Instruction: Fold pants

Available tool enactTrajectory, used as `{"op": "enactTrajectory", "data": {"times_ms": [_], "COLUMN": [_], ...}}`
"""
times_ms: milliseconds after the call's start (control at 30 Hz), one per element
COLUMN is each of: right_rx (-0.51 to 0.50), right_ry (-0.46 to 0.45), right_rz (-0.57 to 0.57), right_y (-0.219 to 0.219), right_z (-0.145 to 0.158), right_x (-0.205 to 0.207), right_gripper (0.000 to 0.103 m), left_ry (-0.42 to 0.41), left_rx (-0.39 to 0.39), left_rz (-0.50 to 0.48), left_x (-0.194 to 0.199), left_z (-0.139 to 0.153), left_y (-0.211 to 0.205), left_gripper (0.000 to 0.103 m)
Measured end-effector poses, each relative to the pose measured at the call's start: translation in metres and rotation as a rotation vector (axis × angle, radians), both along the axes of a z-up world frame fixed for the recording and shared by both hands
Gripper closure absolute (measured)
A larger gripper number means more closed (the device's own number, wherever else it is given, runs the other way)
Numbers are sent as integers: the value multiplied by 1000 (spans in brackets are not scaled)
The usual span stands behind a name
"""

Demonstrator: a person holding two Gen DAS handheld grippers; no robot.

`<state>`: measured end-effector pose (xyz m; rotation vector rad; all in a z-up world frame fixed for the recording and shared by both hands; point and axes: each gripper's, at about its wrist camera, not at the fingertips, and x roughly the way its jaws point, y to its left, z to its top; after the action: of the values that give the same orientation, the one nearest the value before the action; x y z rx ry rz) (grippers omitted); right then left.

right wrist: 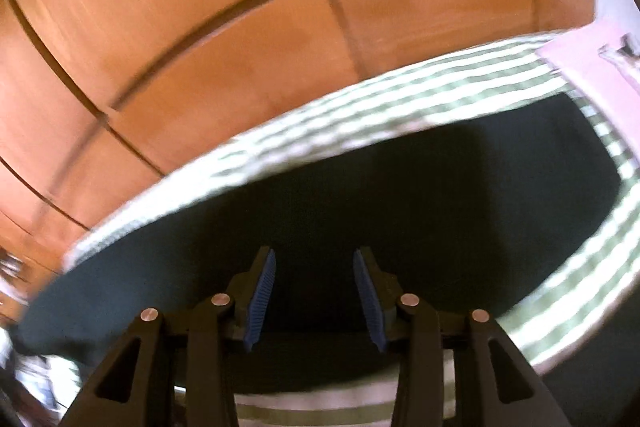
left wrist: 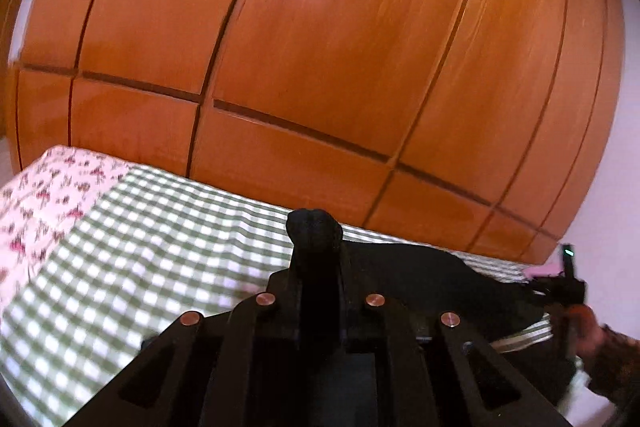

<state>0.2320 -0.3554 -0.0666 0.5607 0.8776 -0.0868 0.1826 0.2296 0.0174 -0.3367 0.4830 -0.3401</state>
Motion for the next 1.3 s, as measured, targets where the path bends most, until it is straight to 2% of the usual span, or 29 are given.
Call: {"op": "enactTrajectory", "data": {"times_ms": [100,167,233,400,467,533,633,767,900,967,1100,1200,1300], "right_rx": [208,407,521,540,539,544,525,461,407,391,370,358,354], "right_ry": [59,131,217,302,339,358,316,220,112,58,-13,-43,-62], "right_rz": [86,130,96,-7,-38,-42,11,101,190,229,272,278,278], "right_y": [21,38,51,66,69,69,69,64,66,67,71,74,80], "right_z": [6,-1,-10,-16,-23,-28,-19,16,49,61,57,40,21], "right_x": [34,57,73,100,107,106,95,59,15,-20,-79,-124,-152], "right_gripper": [21,20,20,20,29,68,85,90,90,90,90,90,90], "left_ry": [3,3,-2,-15,-15,-12,-10,-20,-58,-68,-45,-17,19], "left_rx": [-54,-70,-70,-84,-88,-99,-132,-207,-235,-244,-279,-288,-296], "left_rz": [6,5,0,-5,4,18,37,84,136,157,198,230,262], "left_x": [-17,-26,-32,-51,-55,-57,-59,-67,-85,-95,-123,-146,-163], "left_z": [-3,-5,-7,-6,-6,-6,-5,0,4,3,-14,-33,-52], "left_y": [5,5,5,5,7,12,19,31,41,45,53,56,60], "left_gripper": [90,90,90,90,90,90,90,90,90,90,90,90,90]}}
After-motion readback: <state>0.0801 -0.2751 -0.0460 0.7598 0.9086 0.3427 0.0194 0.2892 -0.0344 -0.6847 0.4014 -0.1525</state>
